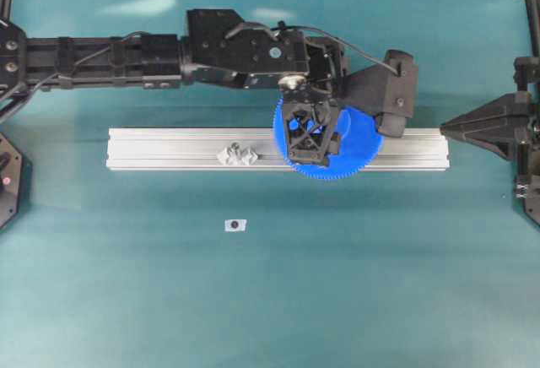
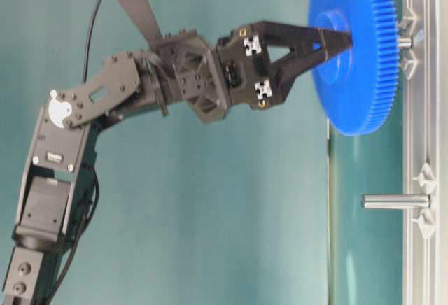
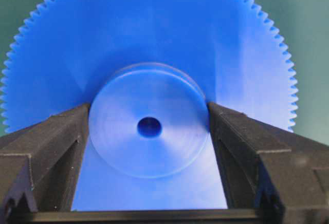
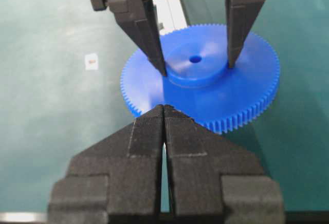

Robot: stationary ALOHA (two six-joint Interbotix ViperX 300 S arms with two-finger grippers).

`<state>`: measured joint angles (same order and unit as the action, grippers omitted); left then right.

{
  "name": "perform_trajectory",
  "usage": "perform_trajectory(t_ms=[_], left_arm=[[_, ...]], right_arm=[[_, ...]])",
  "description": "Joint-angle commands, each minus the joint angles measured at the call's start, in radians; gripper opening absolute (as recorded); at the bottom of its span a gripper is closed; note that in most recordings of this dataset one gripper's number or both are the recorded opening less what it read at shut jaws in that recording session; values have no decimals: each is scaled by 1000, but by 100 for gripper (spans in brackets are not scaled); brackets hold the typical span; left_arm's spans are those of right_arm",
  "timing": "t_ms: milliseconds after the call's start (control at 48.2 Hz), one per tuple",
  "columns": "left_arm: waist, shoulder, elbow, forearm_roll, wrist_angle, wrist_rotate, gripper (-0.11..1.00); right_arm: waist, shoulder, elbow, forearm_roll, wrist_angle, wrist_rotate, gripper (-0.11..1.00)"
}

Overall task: Insert the large gear onto the shaft.
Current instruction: 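Align the gear's center hole above the right metal shaft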

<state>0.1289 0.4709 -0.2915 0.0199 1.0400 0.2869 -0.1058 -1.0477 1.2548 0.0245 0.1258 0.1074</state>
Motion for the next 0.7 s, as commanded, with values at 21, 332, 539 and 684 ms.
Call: perform_trajectory(t_ms=[21, 332, 539, 684], left_arm=[[11, -40, -6, 3, -3, 8, 76], [6, 9, -81, 3, 2, 9, 76], [6, 12, -91, 3, 29, 9, 76], [6, 14, -91, 3, 31, 8, 76]], right_arm=[[-2, 5, -9, 0, -3, 9, 2], [-3, 5, -9, 0, -3, 9, 2], [-3, 3, -8, 0, -3, 9, 2], [-3, 5, -9, 0, -3, 9, 2]])
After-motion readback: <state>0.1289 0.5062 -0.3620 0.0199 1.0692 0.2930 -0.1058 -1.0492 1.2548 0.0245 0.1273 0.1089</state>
